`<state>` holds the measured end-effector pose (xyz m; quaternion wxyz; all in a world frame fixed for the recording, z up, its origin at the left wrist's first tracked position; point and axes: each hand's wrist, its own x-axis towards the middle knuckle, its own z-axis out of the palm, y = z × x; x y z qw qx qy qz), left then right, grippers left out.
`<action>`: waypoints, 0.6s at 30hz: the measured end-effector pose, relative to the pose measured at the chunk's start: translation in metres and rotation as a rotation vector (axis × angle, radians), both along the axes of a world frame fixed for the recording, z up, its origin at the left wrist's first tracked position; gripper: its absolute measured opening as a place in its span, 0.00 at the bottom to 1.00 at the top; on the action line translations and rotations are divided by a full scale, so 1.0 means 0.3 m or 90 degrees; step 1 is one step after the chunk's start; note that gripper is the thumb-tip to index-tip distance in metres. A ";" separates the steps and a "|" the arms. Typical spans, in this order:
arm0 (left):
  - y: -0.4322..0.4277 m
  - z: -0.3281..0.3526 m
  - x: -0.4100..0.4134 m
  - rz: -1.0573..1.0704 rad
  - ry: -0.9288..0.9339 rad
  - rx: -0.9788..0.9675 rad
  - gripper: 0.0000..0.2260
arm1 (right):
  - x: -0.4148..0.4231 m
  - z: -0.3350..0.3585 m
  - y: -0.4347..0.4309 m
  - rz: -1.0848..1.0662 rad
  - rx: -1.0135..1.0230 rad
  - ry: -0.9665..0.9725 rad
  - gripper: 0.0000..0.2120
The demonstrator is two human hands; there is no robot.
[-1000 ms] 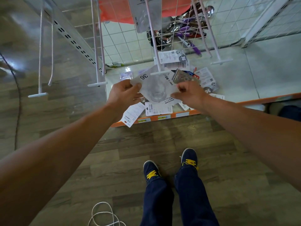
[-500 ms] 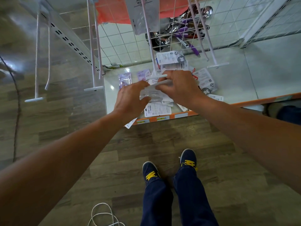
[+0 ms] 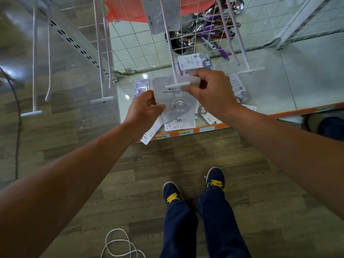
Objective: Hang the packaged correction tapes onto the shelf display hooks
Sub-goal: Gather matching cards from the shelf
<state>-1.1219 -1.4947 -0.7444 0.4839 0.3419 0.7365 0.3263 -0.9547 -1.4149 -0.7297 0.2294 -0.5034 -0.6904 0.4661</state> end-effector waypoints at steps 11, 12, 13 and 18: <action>0.058 0.036 0.020 0.000 0.131 0.093 0.09 | -0.025 -0.007 0.025 -0.001 0.029 -0.024 0.04; 0.059 0.035 0.024 -0.002 0.131 0.098 0.09 | -0.024 -0.010 0.024 -0.006 0.030 -0.021 0.04; 0.060 0.033 0.029 -0.002 0.125 0.107 0.08 | -0.023 -0.012 0.022 -0.012 0.029 -0.018 0.04; 0.078 0.020 0.031 0.031 0.121 0.196 0.08 | -0.020 -0.006 0.023 -0.033 0.039 0.002 0.04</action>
